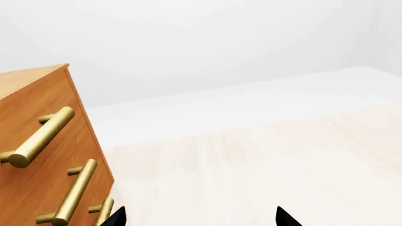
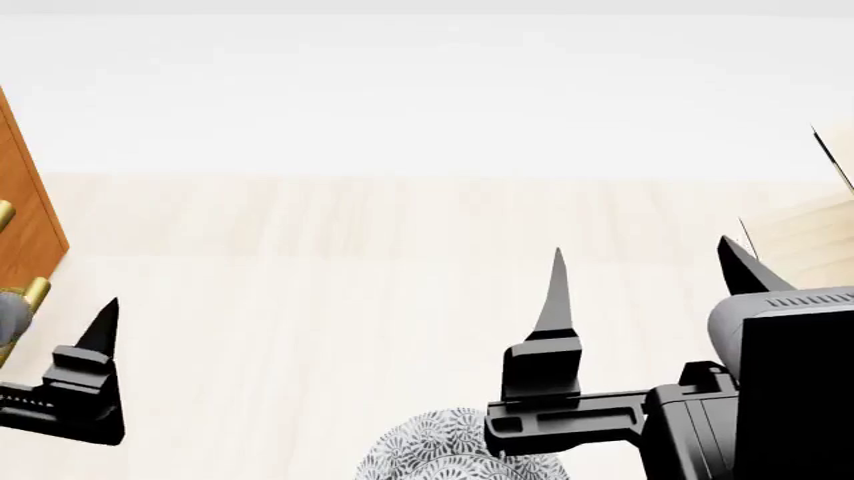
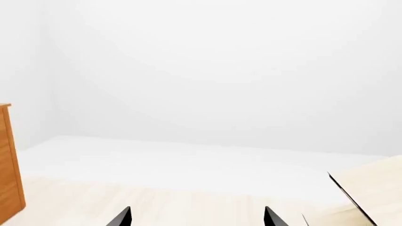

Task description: Close the top drawer of the cabinet and put the bowl on top of it.

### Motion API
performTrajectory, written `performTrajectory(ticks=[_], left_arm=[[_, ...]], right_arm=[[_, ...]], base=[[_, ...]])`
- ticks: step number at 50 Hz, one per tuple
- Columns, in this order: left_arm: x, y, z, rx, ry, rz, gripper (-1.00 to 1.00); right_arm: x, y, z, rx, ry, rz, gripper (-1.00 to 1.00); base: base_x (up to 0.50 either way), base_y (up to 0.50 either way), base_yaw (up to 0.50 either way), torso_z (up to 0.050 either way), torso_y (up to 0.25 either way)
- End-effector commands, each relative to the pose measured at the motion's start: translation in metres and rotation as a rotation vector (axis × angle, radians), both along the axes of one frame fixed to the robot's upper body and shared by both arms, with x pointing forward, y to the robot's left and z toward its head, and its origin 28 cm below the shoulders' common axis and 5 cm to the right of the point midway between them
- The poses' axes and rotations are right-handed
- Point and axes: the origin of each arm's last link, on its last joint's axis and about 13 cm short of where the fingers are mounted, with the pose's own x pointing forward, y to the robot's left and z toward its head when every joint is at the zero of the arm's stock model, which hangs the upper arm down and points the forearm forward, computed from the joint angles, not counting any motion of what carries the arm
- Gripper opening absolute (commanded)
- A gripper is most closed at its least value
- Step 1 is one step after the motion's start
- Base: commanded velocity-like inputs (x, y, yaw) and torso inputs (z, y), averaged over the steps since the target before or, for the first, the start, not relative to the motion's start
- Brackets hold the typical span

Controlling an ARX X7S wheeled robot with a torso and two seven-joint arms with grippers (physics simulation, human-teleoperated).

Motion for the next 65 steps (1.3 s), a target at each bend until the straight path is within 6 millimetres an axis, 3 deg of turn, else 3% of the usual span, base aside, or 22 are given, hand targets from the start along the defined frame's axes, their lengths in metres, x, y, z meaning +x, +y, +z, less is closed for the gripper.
performTrajectory(ticks=[1, 16, 30, 35, 36, 37, 40, 42, 65], left_arm=[[0.006, -0.002, 0.012, -0.037, 0.036, -0.048, 1.00], [0.042, -0.006, 0.019, -0.075, 0.087, -0.060, 1.00], [0.062, -0.014, 0.019, -0.078, 0.102, -0.049, 1.00], [0.067, -0.018, 0.015, -0.050, 0.118, -0.206, 1.00], [0.068, -0.019, 0.016, -0.147, 0.139, -0.255, 1.00], [0.069, -0.018, 0.015, -0.086, 0.153, -0.203, 1.00], [0.077, -0.016, 0.019, -0.190, 0.167, -0.146, 1.00], [0.079, -0.016, 0.019, -0.229, 0.262, -0.218, 1.00], [0.092, -0.024, 0.010, -0.177, 0.371, -0.305, 1.00]], right_arm=[[0.004, -0.002, -0.005, 0.007, 0.005, -0.001, 1.00], [0.011, -0.007, -0.015, 0.020, 0.023, -0.004, 1.00], [0.019, -0.007, -0.020, 0.020, 0.043, -0.005, 1.00], [0.019, -0.007, -0.022, 0.013, 0.043, -0.007, 1.00], [0.019, -0.007, -0.021, 0.013, 0.043, -0.008, 1.00], [0.020, -0.007, -0.021, 0.012, 0.043, -0.008, 1.00], [0.019, -0.007, -0.021, 0.007, 0.045, -0.008, 1.00], [0.020, -0.006, -0.023, 0.005, 0.046, -0.009, 1.00], [0.020, -0.004, -0.028, 0.010, 0.056, -0.007, 1.00]], base=[[0.00, 0.00, 0.00, 0.000, 0.000], [0.00, 0.00, 0.00, 0.000, 0.000], [0.00, 0.00, 0.00, 0.000, 0.000], [0.00, 0.00, 0.00, 0.000, 0.000], [0.00, 0.00, 0.00, 0.000, 0.000], [0.00, 0.00, 0.00, 0.000, 0.000], [0.00, 0.00, 0.00, 0.000, 0.000], [0.00, 0.00, 0.00, 0.000, 0.000], [0.00, 0.00, 0.00, 0.000, 0.000]])
